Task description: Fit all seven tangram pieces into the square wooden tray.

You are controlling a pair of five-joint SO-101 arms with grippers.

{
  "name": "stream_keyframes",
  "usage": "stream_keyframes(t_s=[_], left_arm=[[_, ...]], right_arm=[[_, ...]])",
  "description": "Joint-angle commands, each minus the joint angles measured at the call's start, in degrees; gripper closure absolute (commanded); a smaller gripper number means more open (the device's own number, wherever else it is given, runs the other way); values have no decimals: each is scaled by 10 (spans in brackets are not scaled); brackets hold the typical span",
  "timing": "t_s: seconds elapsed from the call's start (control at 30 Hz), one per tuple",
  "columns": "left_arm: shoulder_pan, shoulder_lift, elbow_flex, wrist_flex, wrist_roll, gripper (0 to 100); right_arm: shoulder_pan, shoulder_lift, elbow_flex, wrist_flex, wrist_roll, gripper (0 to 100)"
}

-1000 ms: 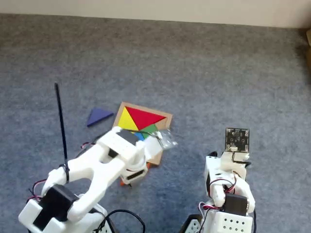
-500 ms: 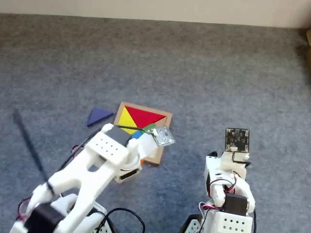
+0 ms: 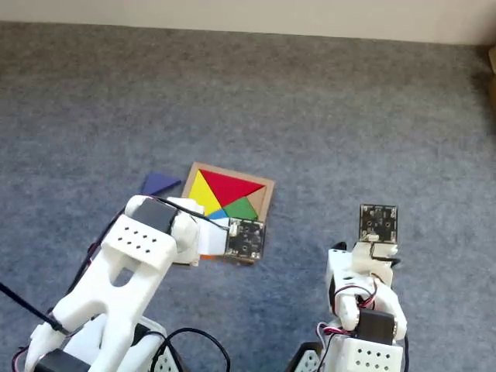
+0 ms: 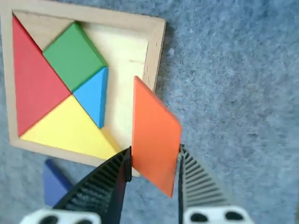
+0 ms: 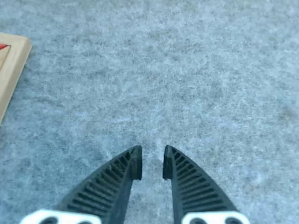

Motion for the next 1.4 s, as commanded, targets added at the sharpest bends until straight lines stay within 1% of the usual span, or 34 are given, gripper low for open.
stream_keyframes(t_s=[0.0,0.2,0.33,0.43,0.53,0.6,0.67,0.83,0.93,1.03,1.13,1.23,1.37], left_arm=[[-5,-16,-23,-28,-52,994],[12,-3,-7,-78,-58,993],[7,57,-18,-117,-58,992],[2,113,-47,-124,-57,985],[-7,152,-70,-124,-55,901],[-15,160,-75,-124,-55,833],[-20,161,-75,-124,-55,789],[-26,160,-78,-124,-51,787],[-30,160,-86,-125,-31,786],[-40,160,-99,-124,-25,789],[-44,160,-114,-120,17,790],[-44,160,-139,-82,47,790],[-61,160,-173,-45,120,790]], right_arm=[[7,-5,68,3,1,907],[7,-5,68,3,1,907],[7,-5,68,3,1,907],[7,-5,68,3,1,907],[7,-5,68,3,1,907],[7,-5,68,3,1,907],[7,-5,68,2,1,907],[7,-5,68,2,1,907],[7,-5,68,2,1,907],[7,-5,68,2,1,907],[7,-5,68,2,1,907],[7,-5,68,2,1,907],[7,-5,68,2,1,907]])
